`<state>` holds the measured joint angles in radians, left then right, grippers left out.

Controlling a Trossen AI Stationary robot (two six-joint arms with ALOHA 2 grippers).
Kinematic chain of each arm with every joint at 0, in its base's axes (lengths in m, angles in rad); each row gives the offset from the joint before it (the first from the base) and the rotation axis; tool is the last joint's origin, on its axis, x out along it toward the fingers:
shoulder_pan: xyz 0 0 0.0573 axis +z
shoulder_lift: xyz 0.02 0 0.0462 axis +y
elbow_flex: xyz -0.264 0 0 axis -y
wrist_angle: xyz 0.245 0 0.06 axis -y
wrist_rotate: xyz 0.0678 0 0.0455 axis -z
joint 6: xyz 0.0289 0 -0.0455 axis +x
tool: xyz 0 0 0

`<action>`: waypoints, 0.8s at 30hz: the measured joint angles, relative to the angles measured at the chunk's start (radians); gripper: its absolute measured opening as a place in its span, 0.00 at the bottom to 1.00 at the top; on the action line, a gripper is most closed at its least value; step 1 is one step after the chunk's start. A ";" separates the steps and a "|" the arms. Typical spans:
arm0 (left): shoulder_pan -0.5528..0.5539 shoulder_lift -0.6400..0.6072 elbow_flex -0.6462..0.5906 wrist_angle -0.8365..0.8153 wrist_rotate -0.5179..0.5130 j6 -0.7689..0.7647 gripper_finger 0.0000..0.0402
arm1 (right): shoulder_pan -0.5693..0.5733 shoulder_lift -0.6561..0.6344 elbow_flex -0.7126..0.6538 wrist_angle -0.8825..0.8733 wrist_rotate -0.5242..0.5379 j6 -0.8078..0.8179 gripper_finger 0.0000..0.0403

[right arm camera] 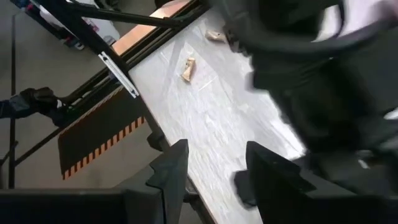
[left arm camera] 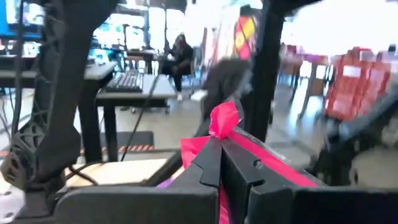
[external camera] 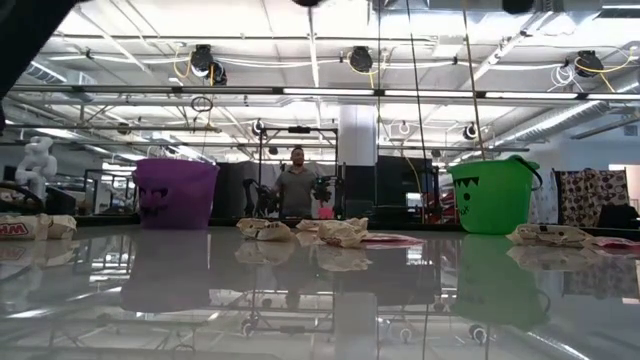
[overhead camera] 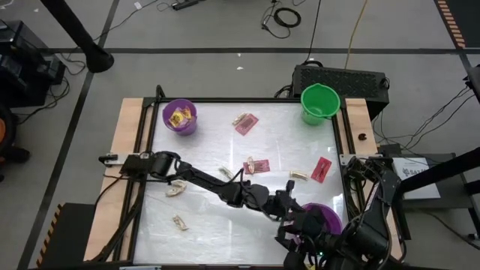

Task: Sort candy by brand, put in halloween buckets
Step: Put the red candy into the bottom violet bucket

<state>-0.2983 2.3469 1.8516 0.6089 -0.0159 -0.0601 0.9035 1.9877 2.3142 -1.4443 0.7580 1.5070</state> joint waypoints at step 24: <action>0.033 0.046 0.101 -0.232 0.038 -0.098 0.30 | -0.014 -0.001 0.000 0.037 0.037 -0.008 0.39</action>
<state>-0.2649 2.3924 1.9522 0.3769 0.0224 -0.1580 0.8894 1.9869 2.3146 -1.4071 0.7951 1.4990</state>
